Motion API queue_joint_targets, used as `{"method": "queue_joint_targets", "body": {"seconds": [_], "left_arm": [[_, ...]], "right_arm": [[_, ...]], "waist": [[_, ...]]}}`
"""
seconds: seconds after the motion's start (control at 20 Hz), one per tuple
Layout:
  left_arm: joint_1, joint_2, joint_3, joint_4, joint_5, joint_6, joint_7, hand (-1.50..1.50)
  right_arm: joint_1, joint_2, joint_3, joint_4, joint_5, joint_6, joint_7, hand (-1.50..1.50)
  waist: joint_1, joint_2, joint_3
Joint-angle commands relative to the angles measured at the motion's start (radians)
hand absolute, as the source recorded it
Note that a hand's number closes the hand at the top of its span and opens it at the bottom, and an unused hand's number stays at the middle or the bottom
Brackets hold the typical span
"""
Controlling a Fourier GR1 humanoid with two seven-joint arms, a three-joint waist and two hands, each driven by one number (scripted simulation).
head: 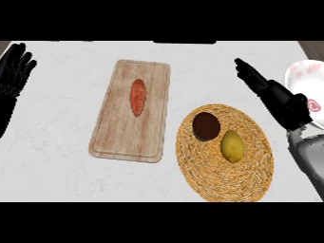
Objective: Pick the lemon from the placemat and place it in the bowl
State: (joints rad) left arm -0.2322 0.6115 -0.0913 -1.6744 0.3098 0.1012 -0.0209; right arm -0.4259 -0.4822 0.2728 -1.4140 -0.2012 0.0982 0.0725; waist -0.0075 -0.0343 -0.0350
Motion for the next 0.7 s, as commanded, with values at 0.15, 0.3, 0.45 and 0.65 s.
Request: {"method": "queue_joint_targets", "body": {"seconds": [0.15,0.3,0.45,0.65], "left_arm": [[0.034,-0.039,0.003,0.046,-0.092,0.134,0.043,0.0],[0.085,-0.036,0.019,0.098,-0.091,0.147,0.055,0.0],[0.081,-0.097,-0.042,0.077,-0.145,0.216,0.094,0.0],[0.005,-0.119,-0.057,0.112,-0.184,0.244,0.154,0.0]], "right_arm": [[0.116,0.028,-0.171,0.017,-0.269,0.178,-0.245,1.5],[0.123,-0.178,-0.257,0.107,0.023,-0.034,-0.236,1.5],[0.246,0.019,-0.409,0.223,-0.257,0.037,-0.473,-1.5],[0.321,-0.074,-0.385,0.255,-0.191,0.327,-0.751,-1.5]], "waist": [[-0.008,0.039,0.041],[-0.047,0.049,0.031],[-0.023,0.045,0.043],[-0.012,0.038,0.038]]}}
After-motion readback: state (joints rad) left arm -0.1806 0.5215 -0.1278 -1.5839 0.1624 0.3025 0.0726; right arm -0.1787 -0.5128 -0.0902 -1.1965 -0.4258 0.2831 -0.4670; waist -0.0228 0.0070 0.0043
